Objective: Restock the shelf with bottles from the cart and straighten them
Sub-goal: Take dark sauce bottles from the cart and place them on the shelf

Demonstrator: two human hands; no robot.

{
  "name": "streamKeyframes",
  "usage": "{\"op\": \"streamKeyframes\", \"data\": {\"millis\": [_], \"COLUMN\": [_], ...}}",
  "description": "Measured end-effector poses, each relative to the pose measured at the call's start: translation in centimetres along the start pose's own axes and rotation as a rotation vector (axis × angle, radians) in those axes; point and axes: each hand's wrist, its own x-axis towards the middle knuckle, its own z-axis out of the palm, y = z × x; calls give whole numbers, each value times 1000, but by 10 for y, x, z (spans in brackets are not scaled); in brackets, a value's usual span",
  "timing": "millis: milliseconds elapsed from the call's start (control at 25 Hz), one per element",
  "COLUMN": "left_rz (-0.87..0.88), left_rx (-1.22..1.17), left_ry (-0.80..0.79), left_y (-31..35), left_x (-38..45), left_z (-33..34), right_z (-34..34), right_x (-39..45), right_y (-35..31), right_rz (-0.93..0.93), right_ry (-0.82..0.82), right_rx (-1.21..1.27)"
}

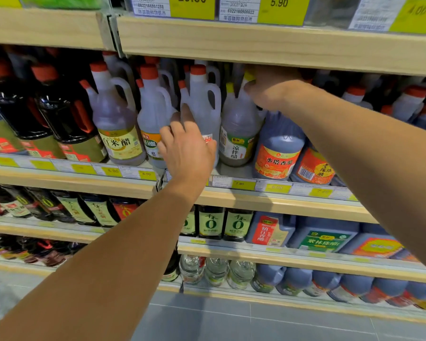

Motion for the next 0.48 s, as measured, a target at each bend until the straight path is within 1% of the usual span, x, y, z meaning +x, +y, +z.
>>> {"op": "streamKeyframes", "data": {"millis": [120, 200, 320, 400, 480], "left_rz": [-20, 5, 44, 30, 16], "left_rx": [-32, -46, -51, -84, -94], "left_ry": [-28, -22, -3, -10, -12], "left_y": [1, -2, -4, -3, -1], "left_x": [3, 2, 1, 1, -1], "left_z": [-2, -2, 1, 3, 5], "right_z": [-7, -5, 6, 15, 18], "right_x": [3, 1, -2, -2, -2], "right_y": [6, 3, -4, -9, -9], "right_rz": [19, -8, 4, 93, 182], "right_ry": [-45, -59, -28, 47, 73], "right_rx": [21, 27, 0, -20, 55]}}
